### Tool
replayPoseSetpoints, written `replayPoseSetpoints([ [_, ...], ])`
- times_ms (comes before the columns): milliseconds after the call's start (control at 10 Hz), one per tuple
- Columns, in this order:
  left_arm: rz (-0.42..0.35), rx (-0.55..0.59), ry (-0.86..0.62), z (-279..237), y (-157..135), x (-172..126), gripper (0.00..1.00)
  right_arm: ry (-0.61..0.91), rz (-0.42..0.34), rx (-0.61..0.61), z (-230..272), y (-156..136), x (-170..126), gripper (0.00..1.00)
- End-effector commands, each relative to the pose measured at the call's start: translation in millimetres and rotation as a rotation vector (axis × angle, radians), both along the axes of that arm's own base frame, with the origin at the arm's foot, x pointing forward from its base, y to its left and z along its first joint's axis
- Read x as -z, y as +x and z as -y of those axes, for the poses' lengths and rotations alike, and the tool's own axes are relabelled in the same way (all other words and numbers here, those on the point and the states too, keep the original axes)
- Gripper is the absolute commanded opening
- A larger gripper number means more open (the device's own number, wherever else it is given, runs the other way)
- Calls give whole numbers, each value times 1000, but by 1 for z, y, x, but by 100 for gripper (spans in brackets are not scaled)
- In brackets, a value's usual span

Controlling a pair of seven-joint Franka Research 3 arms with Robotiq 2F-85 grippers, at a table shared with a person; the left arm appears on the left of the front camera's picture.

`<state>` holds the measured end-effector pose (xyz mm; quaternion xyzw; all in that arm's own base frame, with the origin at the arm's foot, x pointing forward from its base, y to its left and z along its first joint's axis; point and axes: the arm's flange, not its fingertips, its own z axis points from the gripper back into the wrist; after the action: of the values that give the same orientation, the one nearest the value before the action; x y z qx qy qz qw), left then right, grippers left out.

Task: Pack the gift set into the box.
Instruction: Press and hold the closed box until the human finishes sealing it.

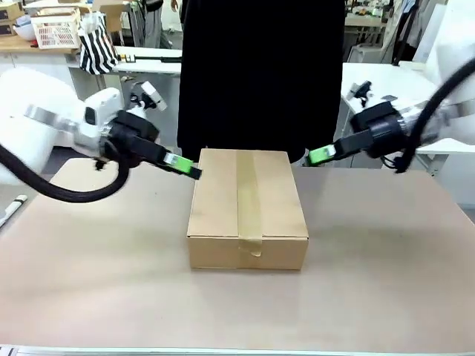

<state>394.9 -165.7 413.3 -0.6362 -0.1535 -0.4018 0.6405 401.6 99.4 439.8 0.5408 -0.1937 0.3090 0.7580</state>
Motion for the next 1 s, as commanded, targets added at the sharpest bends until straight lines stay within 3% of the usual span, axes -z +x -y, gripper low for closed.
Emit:
replayPoseSetpoints([
  [0, -184, -124, -31, -45, -19, -12, 100, 76, -123, 219, 58, -22, -14, 100],
  [200, -294, -292, -104, -94, -26, -1, 100, 210, -82, 359, 115, -38, -9, 100],
  [300, -270, -304, -174, -108, -24, 9, 100, 172, -1, 410, 121, -37, 1, 100],
  [400, -243, -190, -41, -82, -19, -1, 100, 115, -124, 300, 106, -26, -12, 100],
  [900, -243, -190, -41, -82, -19, -1, 100, 115, -124, 300, 106, -26, -12, 100],
])
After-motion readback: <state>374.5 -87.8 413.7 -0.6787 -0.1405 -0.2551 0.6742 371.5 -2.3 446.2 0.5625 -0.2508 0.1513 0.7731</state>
